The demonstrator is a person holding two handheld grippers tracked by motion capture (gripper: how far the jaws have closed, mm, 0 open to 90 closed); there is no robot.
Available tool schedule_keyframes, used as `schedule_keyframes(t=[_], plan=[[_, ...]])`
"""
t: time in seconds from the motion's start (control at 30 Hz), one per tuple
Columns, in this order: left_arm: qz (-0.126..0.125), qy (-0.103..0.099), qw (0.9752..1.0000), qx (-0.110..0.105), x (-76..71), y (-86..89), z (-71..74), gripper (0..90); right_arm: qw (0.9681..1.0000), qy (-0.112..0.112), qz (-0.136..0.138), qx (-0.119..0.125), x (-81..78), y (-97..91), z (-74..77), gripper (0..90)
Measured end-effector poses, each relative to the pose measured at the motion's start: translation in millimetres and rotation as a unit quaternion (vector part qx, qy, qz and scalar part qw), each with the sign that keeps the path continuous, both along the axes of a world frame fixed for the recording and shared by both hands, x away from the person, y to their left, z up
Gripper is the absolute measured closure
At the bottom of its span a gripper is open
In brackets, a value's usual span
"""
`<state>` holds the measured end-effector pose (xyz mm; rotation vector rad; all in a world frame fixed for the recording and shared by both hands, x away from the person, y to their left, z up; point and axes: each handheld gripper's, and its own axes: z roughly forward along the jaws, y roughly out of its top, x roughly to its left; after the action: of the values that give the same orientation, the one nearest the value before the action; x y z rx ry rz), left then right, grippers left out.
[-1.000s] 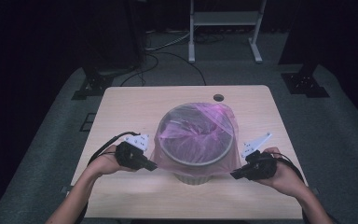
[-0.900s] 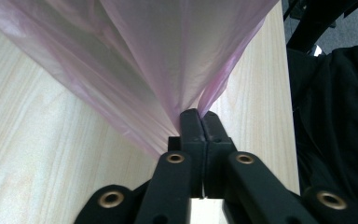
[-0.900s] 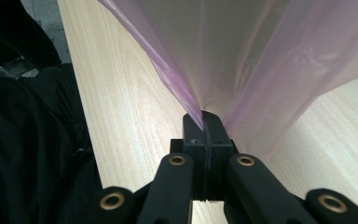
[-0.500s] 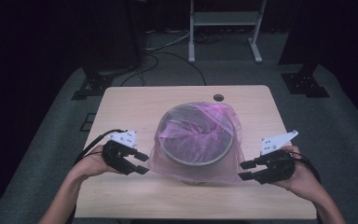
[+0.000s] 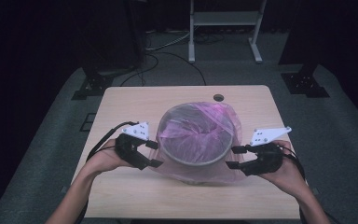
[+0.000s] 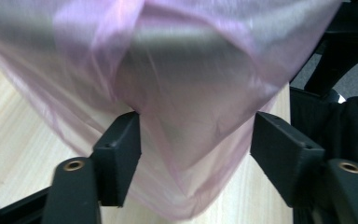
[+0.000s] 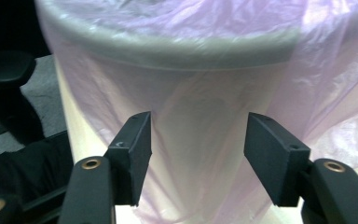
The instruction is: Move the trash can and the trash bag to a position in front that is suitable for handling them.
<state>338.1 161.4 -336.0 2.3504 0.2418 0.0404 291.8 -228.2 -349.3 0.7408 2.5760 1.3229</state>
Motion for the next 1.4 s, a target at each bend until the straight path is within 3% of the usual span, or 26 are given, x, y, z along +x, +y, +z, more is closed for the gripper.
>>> schedule_keyframes(t=[0.13, 0.2, 0.23, 0.27, 0.3, 0.37, 0.5, 0.63, 0.67, 0.93, 1.1, 1.13, 1.17, 1.2, 1.37, 1.4], plan=[[0.004, -0.001, 1.0, 0.009, 4.3, -4.3, -0.4, 44.5, 0.9999, -0.007, -0.008, 0.004, 2.8, 1.0, -0.3, 53.2], [0.01, -0.001, 0.9999, 0.008, 6.8, -5.4, -2.0, 56.0, 0.9998, -0.011, -0.014, 0.007, 4.9, 3.9, -0.6, 64.6], [0.01, -0.001, 0.9999, 0.008, 6.8, -5.4, -2.0, 61.5, 0.9998, -0.011, -0.014, 0.007, 4.9, 3.9, -0.6, 64.6], [0.007, -0.002, 1.0, 0.001, 7.1, -5.3, -2.3, 65.6, 0.9996, -0.015, -0.022, 0.012, 5.1, 4.7, -1.4, 73.4], [0.007, -0.002, 1.0, 0.001, 7.1, -5.3, -2.3, 69.7, 0.9996, -0.015, -0.022, 0.012, 5.1, 4.7, -1.4, 73.4], [0.002, -0.012, 0.9999, 0.003, 6.7, -6.6, -1.9, 78.1, 0.9993, -0.016, -0.027, 0.018, 5.7, 4.7, -3.0, 88.8], [0.002, -0.018, 0.9998, 0.0, 6.9, -7.2, -1.8, 89.6, 0.9993, -0.014, -0.029, 0.022, 6.5, 4.2, -3.6, 90.0], [-0.004, -0.017, 0.9998, 0.002, 5.9, -7.2, -5.5, 90.0, 0.9998, -0.002, -0.02, 0.006, 6.9, 5.0, -6.4, 90.0], [-0.007, -0.013, 0.9999, 0.002, 5.0, -6.7, -9.3, 90.0, 0.9998, 0.005, -0.016, -0.007, 6.5, 5.6, -10.1, 90.0], [-0.004, 0.001, 1.0, 0.004, 5.7, -3.4, -24.4, 90.0, 0.9985, 0.038, -0.002, -0.04, 5.0, 4.8, -29.8, 90.0], [-0.001, 0.006, 1.0, 0.001, 6.1, -2.1, -27.1, 87.4, 0.9977, 0.05, 0.0, -0.046, 4.9, 2.5, -34.3, 90.0], [-0.001, 0.008, 1.0, 0.001, 6.4, -0.9, -26.4, 81.3, 0.9975, 0.056, 0.005, -0.042, 4.3, 1.3, -33.1, 82.1], [0.0, 0.015, 0.9999, 0.0, 6.0, 0.4, -25.2, 81.3, 0.9975, 0.056, 0.005, -0.042, 4.3, 1.3, -33.1, 82.1], [-0.001, 0.014, 0.9999, -0.004, 4.7, 3.8, -21.8, 73.3, 0.9978, 0.056, 0.015, -0.033, 0.5, -1.8, -26.0, 73.9], [0.001, 0.008, 0.9999, -0.007, 2.4, 11.6, -13.9, 62.8, 0.9983, 0.044, 0.021, -0.031, -6.1, -7.5, -9.8, 71.4], [0.004, 0.003, 0.9999, -0.009, 2.1, 15.0, -9.9, 61.6, 0.9992, 0.026, 0.013, -0.027, -9.5, -13.9, 11.0, 69.9]])
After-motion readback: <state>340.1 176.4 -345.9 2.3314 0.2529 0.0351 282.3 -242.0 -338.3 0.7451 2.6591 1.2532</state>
